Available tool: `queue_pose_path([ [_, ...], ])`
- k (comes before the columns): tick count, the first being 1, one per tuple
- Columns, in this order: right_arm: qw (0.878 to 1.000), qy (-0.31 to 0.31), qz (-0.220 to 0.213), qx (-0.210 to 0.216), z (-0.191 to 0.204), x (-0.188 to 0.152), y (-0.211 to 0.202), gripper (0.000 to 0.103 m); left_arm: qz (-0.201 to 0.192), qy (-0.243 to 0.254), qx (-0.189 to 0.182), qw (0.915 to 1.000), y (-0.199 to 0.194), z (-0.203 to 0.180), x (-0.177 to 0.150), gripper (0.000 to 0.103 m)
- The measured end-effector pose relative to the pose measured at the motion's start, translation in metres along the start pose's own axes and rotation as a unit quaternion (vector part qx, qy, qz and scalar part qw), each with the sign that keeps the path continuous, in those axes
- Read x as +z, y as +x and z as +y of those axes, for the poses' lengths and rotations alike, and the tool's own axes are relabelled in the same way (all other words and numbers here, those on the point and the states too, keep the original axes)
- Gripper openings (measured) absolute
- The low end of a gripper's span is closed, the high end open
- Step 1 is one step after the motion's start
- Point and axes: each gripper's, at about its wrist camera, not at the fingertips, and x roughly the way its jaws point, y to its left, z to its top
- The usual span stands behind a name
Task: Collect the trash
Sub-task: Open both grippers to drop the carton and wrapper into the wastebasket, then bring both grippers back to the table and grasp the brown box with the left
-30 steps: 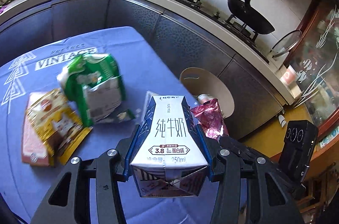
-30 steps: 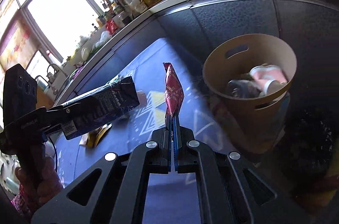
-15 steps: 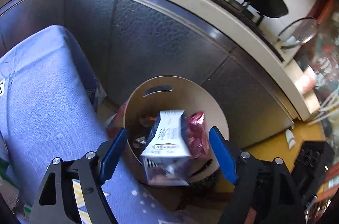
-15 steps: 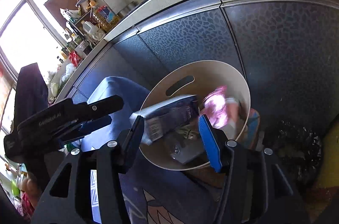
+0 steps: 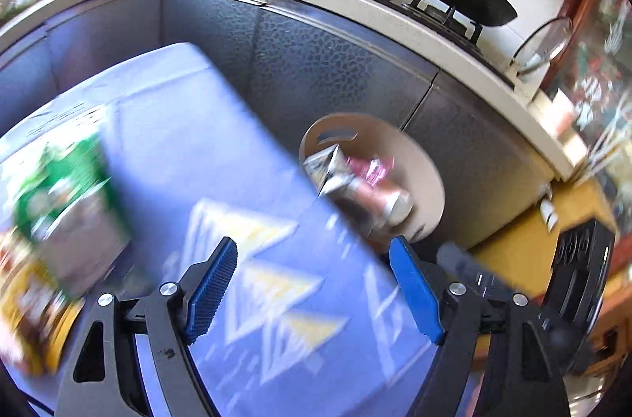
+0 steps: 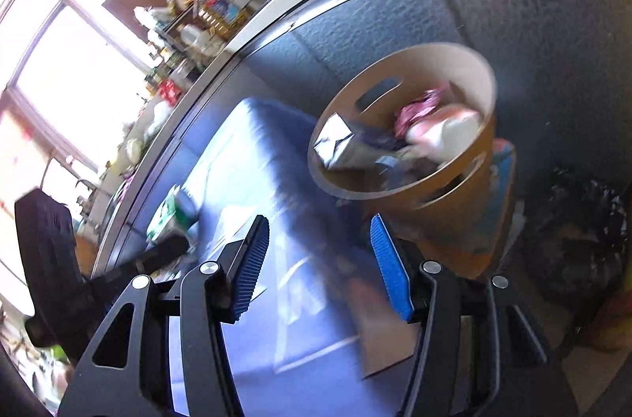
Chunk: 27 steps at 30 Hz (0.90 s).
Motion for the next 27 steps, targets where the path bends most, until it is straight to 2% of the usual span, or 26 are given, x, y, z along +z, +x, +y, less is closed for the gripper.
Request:
queue_pose_path([
  [3, 0.999, -0.02, 0.023, 0.014, 0.025, -0.014, 0.011, 0.054, -0.003, -0.002, 0.023, 0.9997, -0.024, 0.019, -0.03, 0.079],
  [8, 0.995, -0.056, 0.072, 0.041, 0.069, -0.043, 0.036, 0.054, -0.005, -0.034, 0.063, 0.9974, -0.065, 0.068, -0.078, 0.079],
  [12, 0.988, -0.092, 0.107, 0.06, 0.106, -0.066, 0.055, 0.05, -0.013, -0.086, 0.1, 0.9912, -0.1, 0.12, -0.11, 0.079],
  [14, 0.984, -0.111, 0.123, 0.068, 0.126, -0.073, 0.066, 0.044, -0.021, -0.121, 0.116, 0.9857, -0.116, 0.15, -0.121, 0.079],
  [17, 0.979, -0.138, 0.133, 0.074, 0.154, -0.08, 0.081, 0.044, -0.032, -0.158, 0.124, 0.9791, -0.129, 0.182, -0.125, 0.079],
  [19, 0.977, -0.146, 0.138, 0.076, 0.17, -0.083, 0.091, 0.044, -0.044, -0.167, 0.13, 0.9764, -0.134, 0.194, -0.121, 0.079],
  [20, 0.976, -0.147, 0.14, 0.076, 0.174, -0.083, 0.095, 0.044, -0.048, -0.163, 0.136, 0.9762, -0.134, 0.196, -0.119, 0.08],
  [24, 0.974, -0.154, 0.146, 0.075, 0.192, -0.087, 0.111, 0.044, -0.048, -0.13, 0.136, 0.9809, -0.118, 0.191, -0.105, 0.092],
  [27, 0.973, -0.159, 0.152, 0.072, 0.198, -0.087, 0.12, 0.044, -0.043, -0.103, 0.152, 0.9821, -0.1, 0.187, -0.099, 0.092],
])
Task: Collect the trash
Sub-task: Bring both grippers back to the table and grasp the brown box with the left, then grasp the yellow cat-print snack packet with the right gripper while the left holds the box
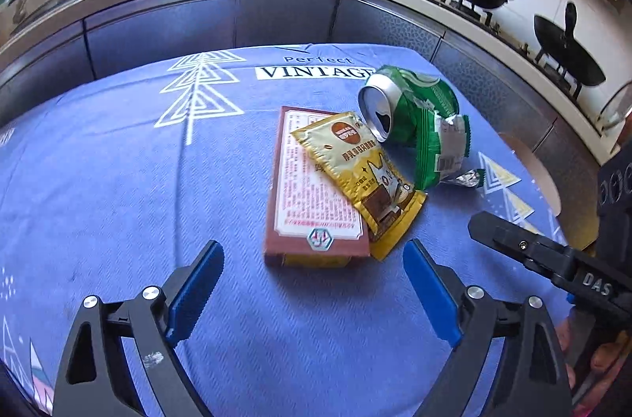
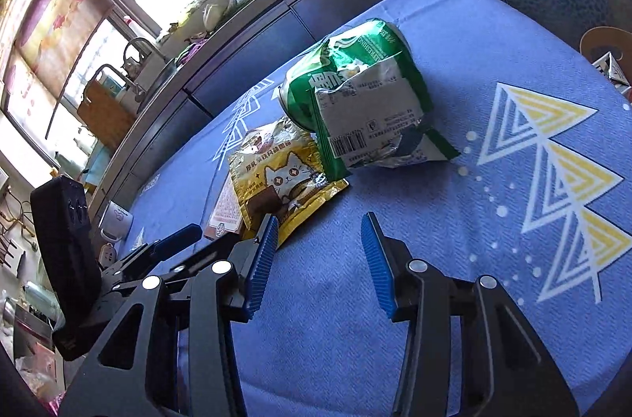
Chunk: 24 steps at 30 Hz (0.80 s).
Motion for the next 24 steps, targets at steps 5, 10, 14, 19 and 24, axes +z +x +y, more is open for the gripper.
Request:
queue_pose_path([
  [5, 1.0, -0.002, 0.004, -0.001, 0.007, 0.006, 0.013, 0.044, 0.01, -0.002, -0.005, 0.9999, 0.017, 0.004, 0.003, 0.066],
  [10, 1.0, -0.001, 0.01, -0.002, 0.013, 0.008, 0.025, 0.044, -0.001, -0.013, -0.012, 0.9999, 0.007, 0.022, -0.006, 0.06],
  [14, 1.0, -0.017, 0.019, 0.003, 0.029, 0.004, 0.035, 0.044, -0.005, -0.042, -0.003, 0.9991, -0.009, 0.047, -0.02, 0.06],
  [19, 0.999, -0.044, 0.014, -0.013, 0.049, 0.003, 0.044, 0.047, -0.011, -0.067, 0.038, 0.997, -0.035, 0.079, -0.046, 0.06],
  [24, 0.997, -0.061, 0.008, -0.046, 0.062, 0.0, 0.061, 0.049, -0.013, -0.084, 0.089, 0.9924, -0.05, 0.099, -0.061, 0.06],
])
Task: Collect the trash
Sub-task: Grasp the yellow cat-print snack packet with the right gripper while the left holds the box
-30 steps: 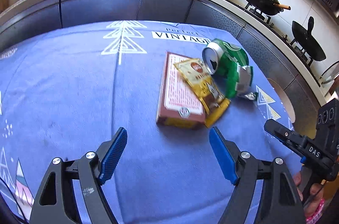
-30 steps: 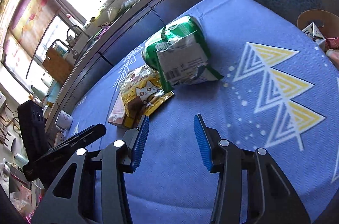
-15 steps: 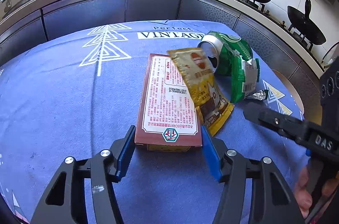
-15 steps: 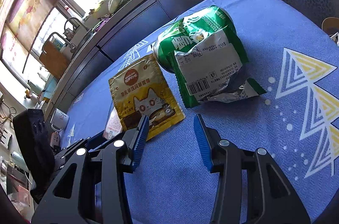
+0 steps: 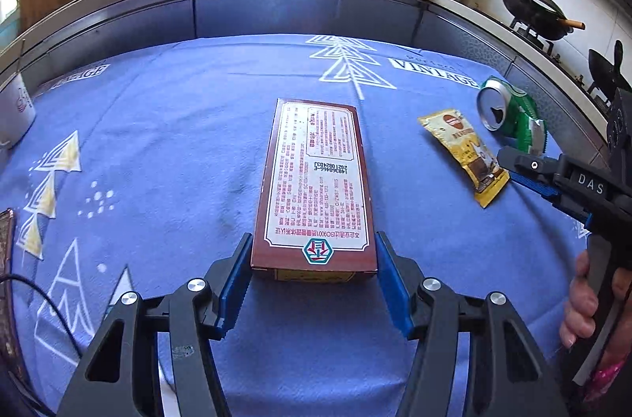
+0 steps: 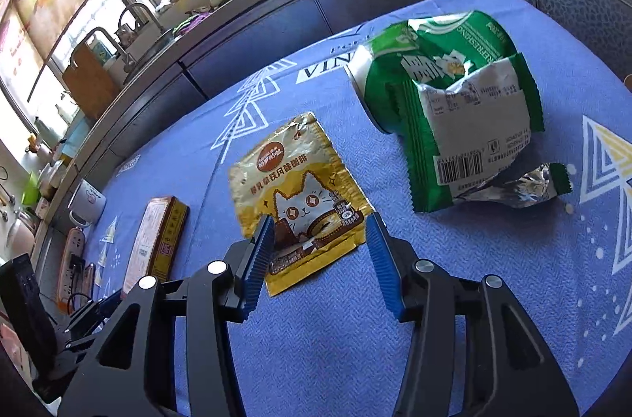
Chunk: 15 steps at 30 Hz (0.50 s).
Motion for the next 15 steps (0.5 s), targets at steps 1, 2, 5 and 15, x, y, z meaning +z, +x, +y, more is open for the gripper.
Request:
queue_pose_path([
  [1, 1.0, -0.004, 0.004, 0.002, 0.005, -0.001, 0.001, 0.049, 0.001, -0.003, 0.005, 1.0, -0.001, 0.003, -0.001, 0.06],
  [2, 1.0, -0.009, 0.01, 0.009, 0.011, -0.002, 0.003, 0.049, 0.001, -0.004, 0.006, 1.0, -0.002, 0.007, -0.003, 0.06],
  [5, 0.998, -0.046, 0.022, 0.02, 0.035, -0.01, 0.004, 0.049, -0.002, -0.004, 0.011, 0.9999, -0.003, 0.009, -0.005, 0.061],
  [15, 0.998, -0.02, 0.032, 0.053, 0.034, -0.018, -0.019, 0.049, -0.01, 0.002, 0.01, 0.9999, -0.002, 0.008, -0.006, 0.061],
])
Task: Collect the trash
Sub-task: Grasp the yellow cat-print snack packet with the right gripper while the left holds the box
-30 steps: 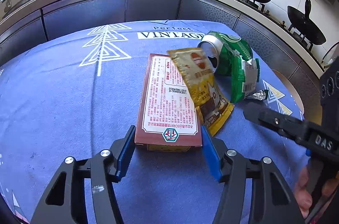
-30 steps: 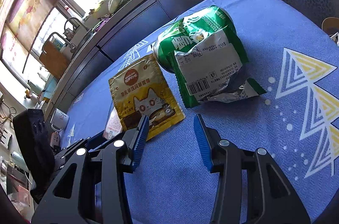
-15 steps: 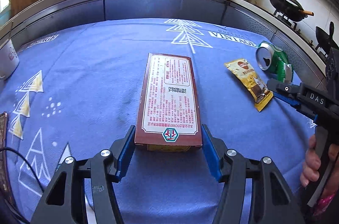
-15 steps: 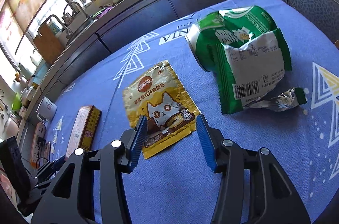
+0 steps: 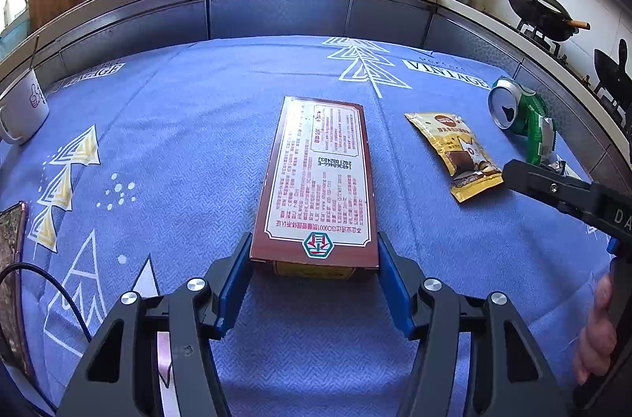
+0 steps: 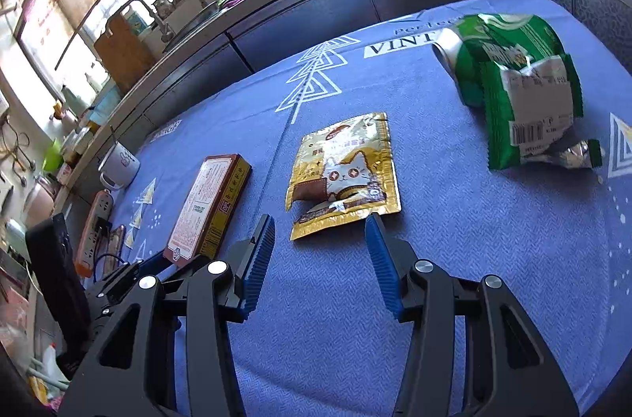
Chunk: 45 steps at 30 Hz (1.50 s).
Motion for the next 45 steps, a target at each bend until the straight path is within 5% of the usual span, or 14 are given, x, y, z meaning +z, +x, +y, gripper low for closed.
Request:
queue_pose_path([
  [10, 0.981, 0.174, 0.026, 0.078, -0.062, -0.013, -0.003, 0.045, -0.005, 0.003, -0.005, 1.0, 0.0, -0.001, -0.002, 0.066],
  [24, 0.97, 0.232, 0.0, 0.069, -0.049, 0.001, 0.024, 0.044, -0.012, -0.012, -0.028, 0.9994, -0.001, 0.006, -0.003, 0.068],
  [27, 0.972, 0.228, 0.009, 0.056, -0.048, 0.004, 0.037, 0.009, -0.012, -0.01, -0.031, 0.9994, -0.001, 0.006, -0.003, 0.07],
  [29, 0.966, 0.247, 0.016, 0.071, -0.054, -0.001, 0.042, 0.001, -0.012, -0.009, -0.033, 0.9993, -0.001, 0.006, -0.003, 0.072],
  [34, 0.979, 0.192, 0.021, 0.072, -0.041, -0.011, 0.023, 0.001, -0.009, -0.007, -0.042, 0.9991, 0.0, 0.006, -0.001, 0.075],
  [36, 0.984, 0.163, 0.021, 0.073, -0.037, -0.019, 0.01, 0.001, -0.002, -0.015, -0.034, 0.9993, 0.002, 0.007, 0.003, 0.096],
  [37, 0.986, 0.149, 0.024, 0.077, -0.036, -0.024, 0.003, 0.001, -0.004, -0.024, -0.032, 0.9992, 0.003, 0.01, 0.006, 0.097],
  [45, 0.992, 0.091, 0.043, 0.077, -0.051, -0.066, -0.042, 0.006, 0.005, -0.055, -0.017, 0.9983, 0.011, 0.021, 0.02, 0.083],
])
